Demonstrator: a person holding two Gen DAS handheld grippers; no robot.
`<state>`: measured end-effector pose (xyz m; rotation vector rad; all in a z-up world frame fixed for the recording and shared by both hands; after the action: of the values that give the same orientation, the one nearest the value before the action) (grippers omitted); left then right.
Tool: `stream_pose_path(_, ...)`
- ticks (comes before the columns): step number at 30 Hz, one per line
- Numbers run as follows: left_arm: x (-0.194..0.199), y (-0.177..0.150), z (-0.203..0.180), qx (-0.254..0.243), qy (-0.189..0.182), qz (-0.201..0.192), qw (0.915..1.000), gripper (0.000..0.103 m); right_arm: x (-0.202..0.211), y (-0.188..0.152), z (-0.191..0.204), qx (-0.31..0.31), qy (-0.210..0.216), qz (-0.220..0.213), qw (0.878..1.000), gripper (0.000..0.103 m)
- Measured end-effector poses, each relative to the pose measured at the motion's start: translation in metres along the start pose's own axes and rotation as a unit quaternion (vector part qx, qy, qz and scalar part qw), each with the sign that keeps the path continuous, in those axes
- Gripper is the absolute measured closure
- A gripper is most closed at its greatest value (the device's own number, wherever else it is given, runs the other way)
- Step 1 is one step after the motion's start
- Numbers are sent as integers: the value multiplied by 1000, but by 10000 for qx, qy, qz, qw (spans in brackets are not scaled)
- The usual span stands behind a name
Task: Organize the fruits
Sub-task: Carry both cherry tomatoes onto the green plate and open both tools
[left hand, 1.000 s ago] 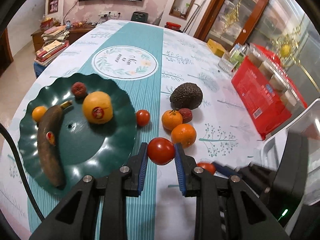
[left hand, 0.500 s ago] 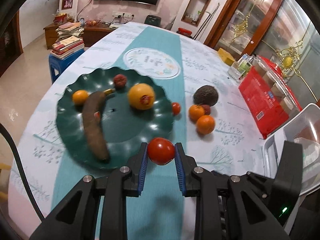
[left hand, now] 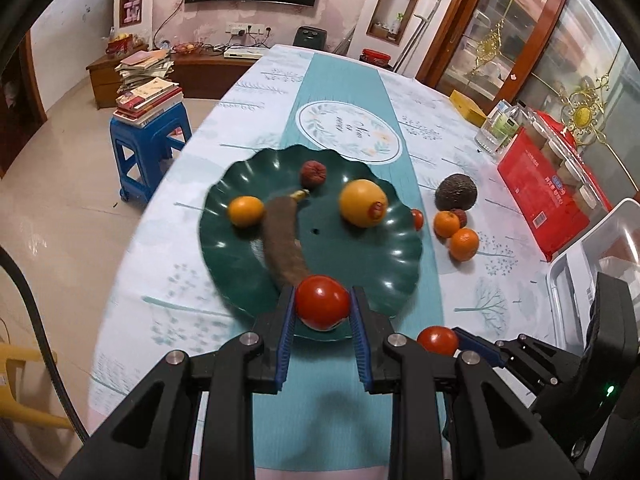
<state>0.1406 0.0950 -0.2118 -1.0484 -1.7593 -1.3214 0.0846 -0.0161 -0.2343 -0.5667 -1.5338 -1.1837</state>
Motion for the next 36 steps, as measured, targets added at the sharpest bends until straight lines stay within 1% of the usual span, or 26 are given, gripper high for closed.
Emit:
stream_pose_path(7, -1, 4, 30, -188, -92, 129, 9997, 78, -8, 20, 27, -470, 74, -188, 9987, 69)
stream_pose_path(12, -14, 4, 43, -356, -238, 358, 9984, 78, -14, 28, 37, -799, 0, -351, 9962, 69)
stream_pose_path(18, -33, 3, 45, -708, -476, 656, 9942, 78, -25, 36, 34, -1248, -151, -428, 9911, 69)
stream_pose_path(25, -56, 7, 49, -942, -542, 947, 9895, 78, -42, 39, 27, -1659, -269, -353, 9851, 68)
stream_pose_path(26, -58, 8, 51, -938, -523, 978, 9894, 77, -45, 40, 26, -1691, -272, -335, 9846, 68)
stream_pose_path(28, -63, 9, 53, -919, -462, 1037, 9893, 71, -47, 39, 25, -1728, -295, -302, 9840, 68)
stream_pose_path(30, -65, 10, 55, -906, -426, 1041, 9895, 55, -47, 39, 23, -1749, -368, -314, 9834, 67)
stream_pose_path(31, -65, 10, 56, -896, -419, 1038, 9897, 52, -46, 40, 23, -1742, -396, -350, 9833, 64)
stream_pose_path(32, -65, 10, 56, -890, -412, 1030, 9898, 50, -44, 40, 24, -1736, -411, -379, 9832, 60)
stream_pose_path(36, -62, 11, 57, -875, -396, 983, 9905, 49, -38, 40, 22, -1738, -521, -494, 9822, 59)
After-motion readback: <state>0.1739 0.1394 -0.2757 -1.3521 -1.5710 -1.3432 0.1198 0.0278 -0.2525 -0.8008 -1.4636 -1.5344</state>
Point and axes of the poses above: each gripper's, at about its wrist camera, not at the fingertips, and x roughly against the way its jaws point, z to its left, y to its top, the point moved 10 cm from there along -x, roughly the way its jaws point, and after that the axes turned 9 degrees about z, right-handed, at the moved point
